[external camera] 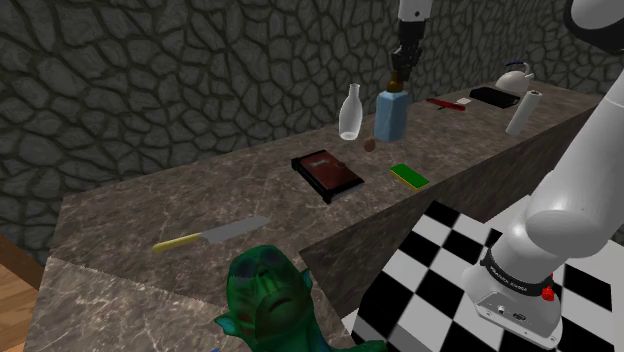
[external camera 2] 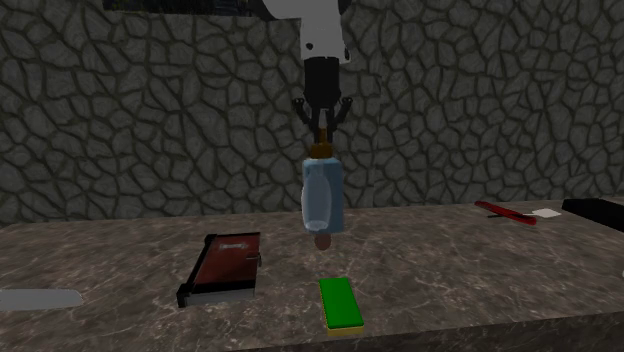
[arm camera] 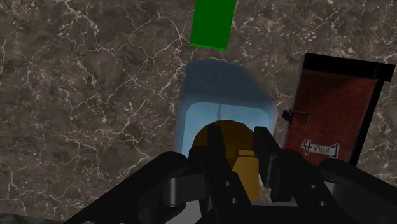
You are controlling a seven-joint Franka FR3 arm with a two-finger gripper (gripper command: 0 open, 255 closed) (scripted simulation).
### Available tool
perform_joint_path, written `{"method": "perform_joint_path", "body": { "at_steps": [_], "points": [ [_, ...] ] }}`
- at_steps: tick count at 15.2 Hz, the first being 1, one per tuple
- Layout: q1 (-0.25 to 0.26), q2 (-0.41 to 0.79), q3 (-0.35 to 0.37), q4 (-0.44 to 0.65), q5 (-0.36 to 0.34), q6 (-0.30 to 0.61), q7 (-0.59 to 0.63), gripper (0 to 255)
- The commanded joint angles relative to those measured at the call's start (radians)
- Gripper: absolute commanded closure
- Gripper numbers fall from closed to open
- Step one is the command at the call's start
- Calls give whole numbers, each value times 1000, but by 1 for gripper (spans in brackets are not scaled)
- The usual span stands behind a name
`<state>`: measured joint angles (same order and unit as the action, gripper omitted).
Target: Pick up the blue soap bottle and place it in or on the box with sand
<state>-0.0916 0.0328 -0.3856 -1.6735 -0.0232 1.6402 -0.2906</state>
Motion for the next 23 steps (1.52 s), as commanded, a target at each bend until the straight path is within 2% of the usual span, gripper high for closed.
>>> {"method": "perform_joint_path", "body": {
  "at_steps": [1,11,15,19,20,23],
  "points": [
    [24,-3,22,29,1,-34,45,255],
    [129,56,119,233,28,-185,247,255],
    [168,117,152,366,44,-259,323,255],
    [202,209,181,548,65,-351,396,255],
    [205,217,183,565,66,-359,401,255],
    [211,187,185,479,60,-302,404,255]
  ]
}}
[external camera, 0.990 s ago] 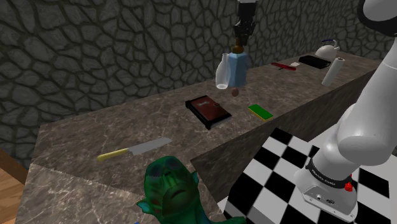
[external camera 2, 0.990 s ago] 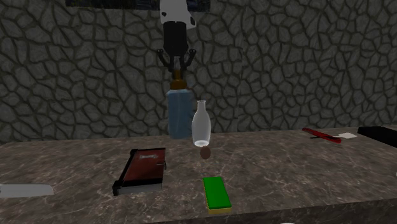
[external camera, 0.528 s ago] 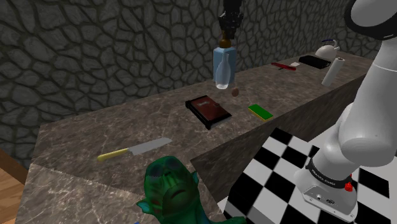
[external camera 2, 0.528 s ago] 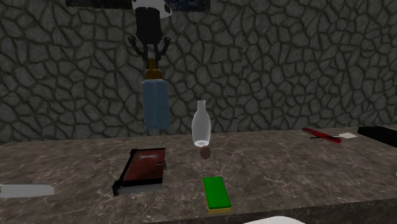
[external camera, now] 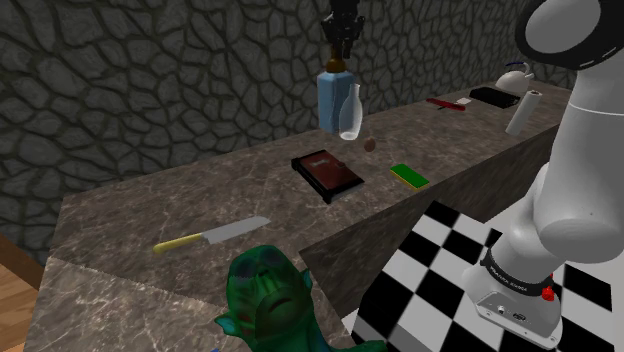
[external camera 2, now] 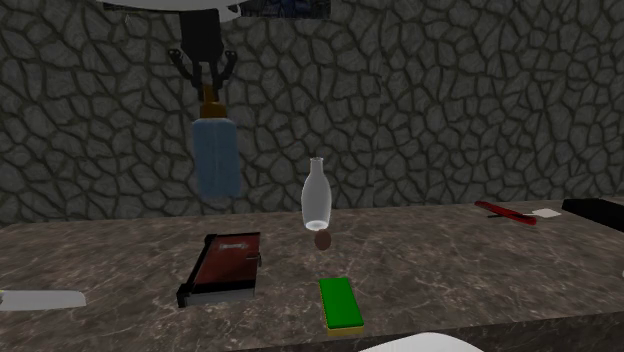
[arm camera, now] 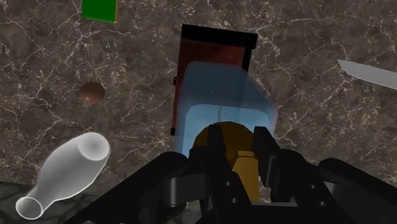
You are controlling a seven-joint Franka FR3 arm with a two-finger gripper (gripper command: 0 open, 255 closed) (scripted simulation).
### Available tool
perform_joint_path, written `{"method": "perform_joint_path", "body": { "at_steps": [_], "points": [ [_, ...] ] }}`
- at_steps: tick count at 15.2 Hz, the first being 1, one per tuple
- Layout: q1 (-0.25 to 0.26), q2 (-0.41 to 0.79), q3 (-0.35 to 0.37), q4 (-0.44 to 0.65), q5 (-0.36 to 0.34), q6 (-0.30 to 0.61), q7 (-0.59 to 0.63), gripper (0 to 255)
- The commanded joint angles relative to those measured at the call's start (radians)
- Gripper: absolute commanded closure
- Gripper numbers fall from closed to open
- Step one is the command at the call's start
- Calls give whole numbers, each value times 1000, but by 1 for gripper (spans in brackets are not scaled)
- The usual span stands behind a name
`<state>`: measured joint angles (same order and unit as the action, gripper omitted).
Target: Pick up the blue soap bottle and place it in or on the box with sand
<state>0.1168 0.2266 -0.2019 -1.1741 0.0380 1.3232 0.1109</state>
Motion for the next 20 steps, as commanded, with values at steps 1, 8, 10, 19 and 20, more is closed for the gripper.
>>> {"method": "perform_joint_path", "body": {
  "at_steps": [1,8,10,19,20],
  "points": [
    [4,-15,1,-47,-3,33,4,255],
    [13,-61,4,-207,-12,148,9,255],
    [14,-70,4,-246,-14,179,10,255],
    [18,-94,6,-400,-19,309,13,255],
    [19,-95,6,-416,-19,323,13,255]
  ]
}}
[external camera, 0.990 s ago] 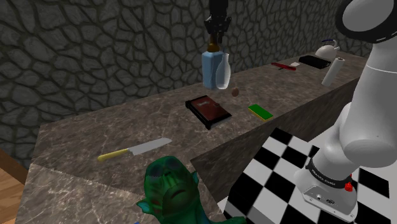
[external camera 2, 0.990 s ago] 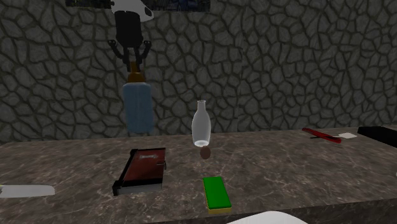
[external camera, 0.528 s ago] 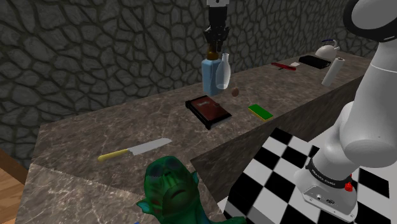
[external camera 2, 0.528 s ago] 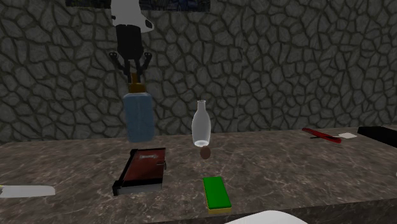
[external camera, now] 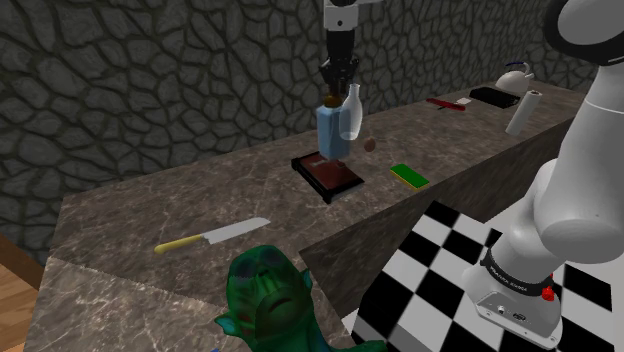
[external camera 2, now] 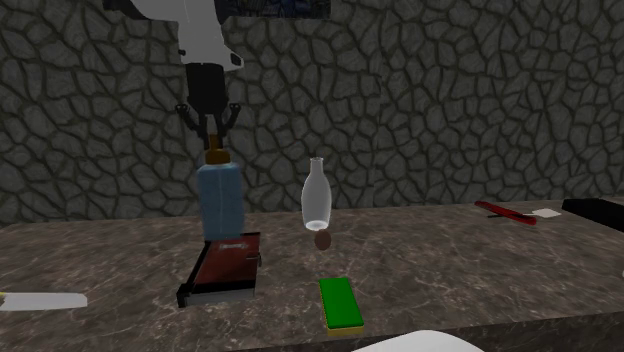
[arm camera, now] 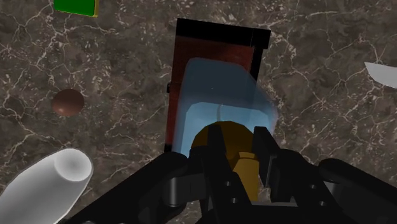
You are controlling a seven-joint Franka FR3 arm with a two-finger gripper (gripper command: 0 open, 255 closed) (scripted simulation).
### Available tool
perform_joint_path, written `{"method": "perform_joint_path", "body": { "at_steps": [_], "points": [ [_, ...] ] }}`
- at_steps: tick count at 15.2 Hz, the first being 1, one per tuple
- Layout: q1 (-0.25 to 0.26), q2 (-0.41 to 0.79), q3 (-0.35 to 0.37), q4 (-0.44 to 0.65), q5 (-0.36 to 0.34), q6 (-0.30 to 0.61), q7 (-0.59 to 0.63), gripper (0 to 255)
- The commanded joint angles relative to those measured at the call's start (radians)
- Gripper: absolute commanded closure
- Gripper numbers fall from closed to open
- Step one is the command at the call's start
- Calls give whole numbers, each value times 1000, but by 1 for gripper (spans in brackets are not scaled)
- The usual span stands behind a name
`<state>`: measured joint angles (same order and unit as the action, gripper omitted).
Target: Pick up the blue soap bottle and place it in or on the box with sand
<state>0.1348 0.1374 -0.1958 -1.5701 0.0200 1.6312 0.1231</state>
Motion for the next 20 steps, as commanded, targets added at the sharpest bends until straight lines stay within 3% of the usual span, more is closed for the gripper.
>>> {"method": "perform_joint_path", "body": {
  "at_steps": [1,11,19,20],
  "points": [
    [1,-7,0,-34,-1,28,1,255],
    [2,-4,2,-170,0,167,0,255],
    [2,-4,2,-170,0,167,0,255],
    [2,-4,2,-170,0,168,0,0]
  ]
}}
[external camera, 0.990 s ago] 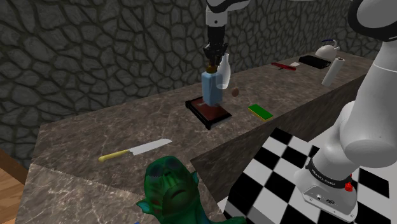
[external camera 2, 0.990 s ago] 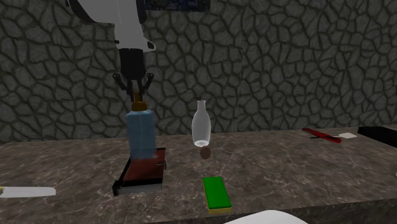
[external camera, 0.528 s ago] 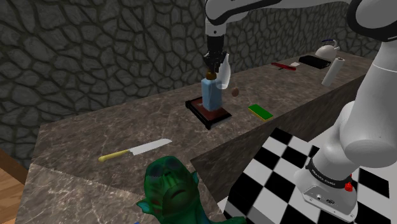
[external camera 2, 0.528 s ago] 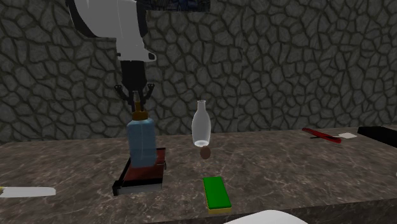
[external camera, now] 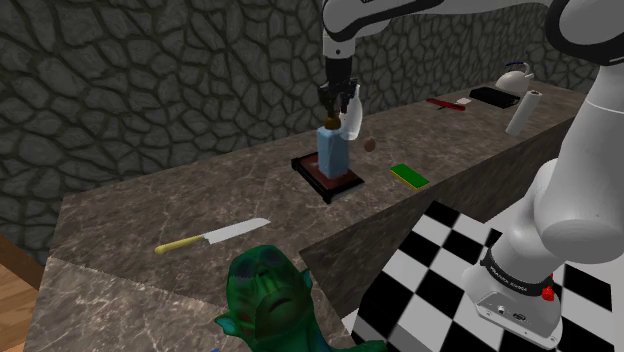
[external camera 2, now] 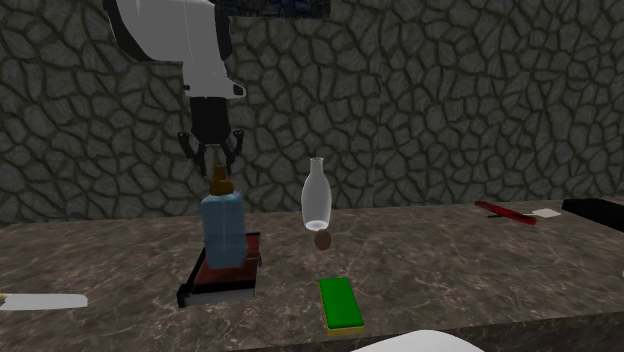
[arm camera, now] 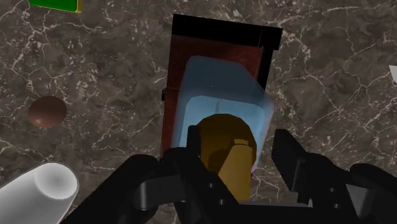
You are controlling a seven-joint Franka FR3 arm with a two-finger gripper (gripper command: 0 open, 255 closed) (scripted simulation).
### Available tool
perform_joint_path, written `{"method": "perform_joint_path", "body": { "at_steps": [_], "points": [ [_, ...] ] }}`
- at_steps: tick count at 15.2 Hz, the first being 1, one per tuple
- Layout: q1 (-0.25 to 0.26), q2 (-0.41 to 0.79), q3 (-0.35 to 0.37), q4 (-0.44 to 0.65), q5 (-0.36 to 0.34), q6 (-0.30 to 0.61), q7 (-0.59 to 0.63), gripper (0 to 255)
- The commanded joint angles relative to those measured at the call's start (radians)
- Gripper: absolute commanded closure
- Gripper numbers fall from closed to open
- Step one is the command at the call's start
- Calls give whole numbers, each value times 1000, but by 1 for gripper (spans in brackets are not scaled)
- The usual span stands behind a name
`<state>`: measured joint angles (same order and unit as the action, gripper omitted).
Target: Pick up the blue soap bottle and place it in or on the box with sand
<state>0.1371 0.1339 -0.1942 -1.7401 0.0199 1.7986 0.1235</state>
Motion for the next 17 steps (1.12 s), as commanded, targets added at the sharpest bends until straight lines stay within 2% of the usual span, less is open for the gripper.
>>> {"method": "perform_joint_path", "body": {
  "at_steps": [1,5,9,17],
  "points": [
    [0,0,0,0,0,0,0,0],
    [0,0,0,0,0,0,0,0],
    [-2,8,-1,138,1,-130,0,0],
    [-2,8,-1,138,1,-130,0,0]
  ]
}}
